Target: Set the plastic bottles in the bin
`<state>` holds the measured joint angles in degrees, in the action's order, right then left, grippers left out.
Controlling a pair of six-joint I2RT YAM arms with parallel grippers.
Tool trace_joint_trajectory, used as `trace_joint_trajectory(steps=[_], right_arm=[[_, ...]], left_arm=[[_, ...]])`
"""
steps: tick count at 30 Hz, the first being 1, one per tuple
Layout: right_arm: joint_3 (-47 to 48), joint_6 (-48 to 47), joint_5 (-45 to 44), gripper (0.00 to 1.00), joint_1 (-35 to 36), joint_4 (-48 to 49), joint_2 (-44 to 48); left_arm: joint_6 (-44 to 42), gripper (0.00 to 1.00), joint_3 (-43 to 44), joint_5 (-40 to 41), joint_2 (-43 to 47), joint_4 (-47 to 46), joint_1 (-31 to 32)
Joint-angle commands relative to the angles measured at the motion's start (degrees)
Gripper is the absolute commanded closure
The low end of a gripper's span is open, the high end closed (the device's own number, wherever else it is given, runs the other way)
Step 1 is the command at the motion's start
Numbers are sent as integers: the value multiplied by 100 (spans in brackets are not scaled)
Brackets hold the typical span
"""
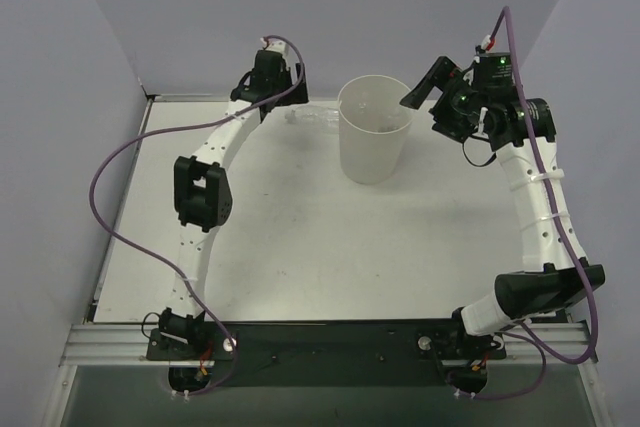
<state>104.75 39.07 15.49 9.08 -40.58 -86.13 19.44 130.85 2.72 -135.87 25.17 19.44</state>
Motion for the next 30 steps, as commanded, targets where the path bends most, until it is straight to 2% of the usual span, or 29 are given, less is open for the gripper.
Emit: trace_joint_trajectory(steps=[1,6,11,14,16,21,27,28,30], right_arm=[[-95,-92,-72,3,-12,-64,184],[-139,-75,-10,3,-3,-82,210],[-209,-57,33,4,-12,-82,228],[-218,-40,121,4,-12,-91,167],[-192,-13,200,4,-12,-82,158],[-192,-22,253,5,6,-91,175],[-218,-13,332,5,6,-91,158],[-227,-13,341,5,15,-91,158],[-244,-5,332,5,41,-91,166]], left_arm=[[-230,3,880,27,-658,324,-11],[-897,2,952,62,-976,-476,139],[-591,3,1539,-272,-1669,-794,104],[-634,3,1558,-657,-1846,-934,112],[-792,3,1418,-825,-1742,-883,95],[-977,3,250,-1001,-1179,-821,-19],[-1399,4,-366,-1046,-634,-601,-63],[-1382,3,-332,-880,-572,-549,-63],[-533,3,87,-529,-607,-426,-142]])
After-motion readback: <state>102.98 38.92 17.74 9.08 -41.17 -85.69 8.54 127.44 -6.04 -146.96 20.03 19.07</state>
